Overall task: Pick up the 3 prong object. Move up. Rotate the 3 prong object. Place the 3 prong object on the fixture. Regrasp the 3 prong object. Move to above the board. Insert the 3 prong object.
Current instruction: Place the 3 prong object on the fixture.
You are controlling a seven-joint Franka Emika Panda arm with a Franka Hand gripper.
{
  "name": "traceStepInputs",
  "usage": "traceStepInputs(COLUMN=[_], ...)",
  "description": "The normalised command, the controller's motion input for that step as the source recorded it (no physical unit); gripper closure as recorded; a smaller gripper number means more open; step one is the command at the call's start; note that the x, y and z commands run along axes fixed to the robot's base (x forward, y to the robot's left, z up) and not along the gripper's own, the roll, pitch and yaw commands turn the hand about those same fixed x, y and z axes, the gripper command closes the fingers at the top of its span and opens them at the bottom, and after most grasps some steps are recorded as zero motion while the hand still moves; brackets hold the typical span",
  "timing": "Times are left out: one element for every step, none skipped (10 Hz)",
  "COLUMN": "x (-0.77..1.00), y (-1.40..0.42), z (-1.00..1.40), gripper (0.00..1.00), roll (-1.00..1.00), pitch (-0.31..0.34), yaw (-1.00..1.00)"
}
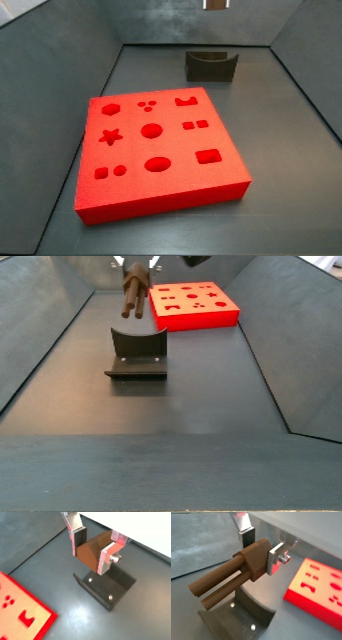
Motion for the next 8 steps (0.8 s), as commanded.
traceStepInputs(x=[0.06,0.04,0.05,0.06,0.07,0.07,0.06,0.12], y=[0.06,0.04,0.04,0.04,0.05,0.04,0.02,0.13], z=[0.03,0.01,0.00,0.00,0.00,-0.01,0.00,-1.00], gripper=[1.00,1.00,1.00,1.00,1.00,1.00,1.00,1.00], roll=[-1.00,-1.00,-0.90,-0.78,-0.54,-0.42,-0.25,-1.00], pitch=[0.133,0.121,0.115,0.112,0.094,0.081,0.053,0.164], yaw=[-0.06,-0.08,-0.11,-0.11,-0.12,-0.11,-0.11,0.03])
